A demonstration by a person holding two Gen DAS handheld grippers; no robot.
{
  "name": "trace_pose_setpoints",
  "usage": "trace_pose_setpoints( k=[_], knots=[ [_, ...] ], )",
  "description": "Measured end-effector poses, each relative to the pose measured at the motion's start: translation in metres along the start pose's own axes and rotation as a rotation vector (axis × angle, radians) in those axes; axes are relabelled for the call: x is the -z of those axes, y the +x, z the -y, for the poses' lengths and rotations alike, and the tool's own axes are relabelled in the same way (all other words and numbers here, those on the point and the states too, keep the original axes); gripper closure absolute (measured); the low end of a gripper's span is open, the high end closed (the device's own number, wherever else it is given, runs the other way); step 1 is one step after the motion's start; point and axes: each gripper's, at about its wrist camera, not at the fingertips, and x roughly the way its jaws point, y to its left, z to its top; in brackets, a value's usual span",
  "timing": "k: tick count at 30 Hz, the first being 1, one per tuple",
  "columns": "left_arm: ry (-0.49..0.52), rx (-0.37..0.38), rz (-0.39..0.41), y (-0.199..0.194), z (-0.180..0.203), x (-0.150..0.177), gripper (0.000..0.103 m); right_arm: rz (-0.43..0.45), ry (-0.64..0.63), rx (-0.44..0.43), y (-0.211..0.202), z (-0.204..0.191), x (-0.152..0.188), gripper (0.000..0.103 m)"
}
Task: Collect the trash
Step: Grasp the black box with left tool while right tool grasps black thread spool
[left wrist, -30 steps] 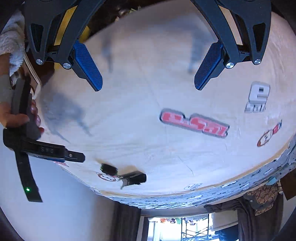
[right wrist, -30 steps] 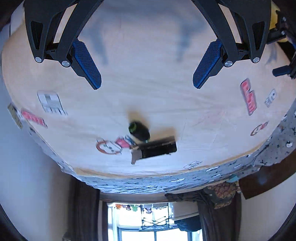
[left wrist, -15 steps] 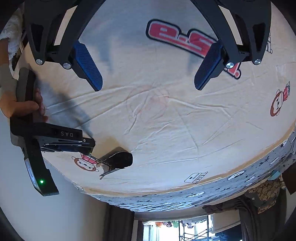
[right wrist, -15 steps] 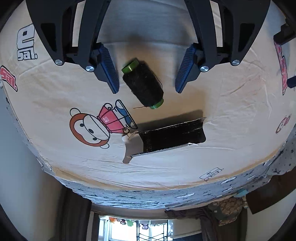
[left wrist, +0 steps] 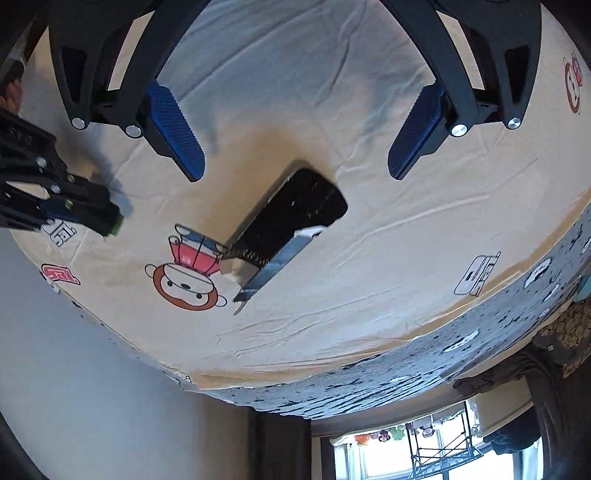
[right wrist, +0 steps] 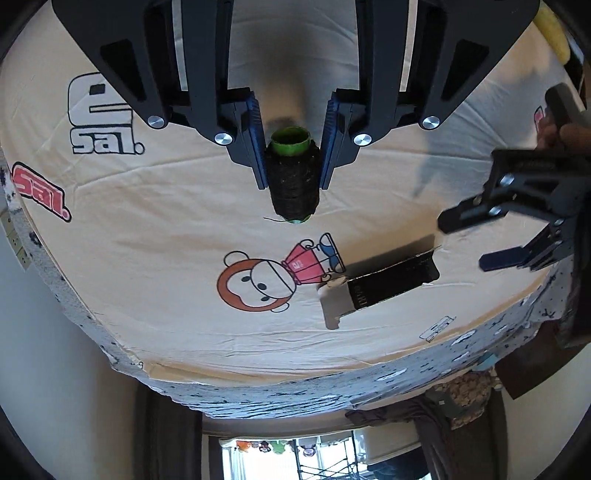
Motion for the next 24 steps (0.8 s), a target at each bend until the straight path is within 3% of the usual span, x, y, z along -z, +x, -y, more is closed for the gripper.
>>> trace_pose_setpoints(
  k=[7, 8, 9, 11, 12, 14, 19, 24],
  knots=[
    [0.038, -0.010, -0.069, 0.051, 0.017, -0.035, 0.010, -0.006, 0.043, -0.059, -0.003, 0.021, 0.007, 0.075],
    [0.046, -0.007, -0.083, 0.057, 0.018, -0.038, 0.015, -0.005, 0.047, -0.062, -0.003, 0.022, 0.007, 0.075],
    [0.049, 0.005, -0.099, 0.062, 0.018, -0.039, 0.029, -0.005, 0.052, -0.064, -0.002, 0.024, 0.008, 0.075],
    [0.049, 0.037, -0.121, 0.067, 0.017, -0.041, 0.040, -0.005, 0.055, -0.063, -0.001, 0.025, 0.008, 0.075],
    [0.056, 0.047, -0.122, 0.066, 0.016, -0.043, 0.054, -0.006, 0.058, -0.062, -0.001, 0.026, 0.009, 0.075],
    [0.064, 0.053, -0.125, 0.061, 0.016, -0.041, 0.066, -0.005, 0.065, -0.061, -0.001, 0.027, 0.009, 0.075],
    [0.073, 0.045, -0.112, 0.030, 0.009, -0.019, 0.081, 0.009, 0.070, -0.067, -0.015, 0.020, 0.017, 0.075],
    [0.015, 0.082, -0.057, -0.033, -0.004, 0.025, 0.082, 0.041, 0.021, -0.077, -0.043, -0.006, 0.031, 0.075]
  ],
)
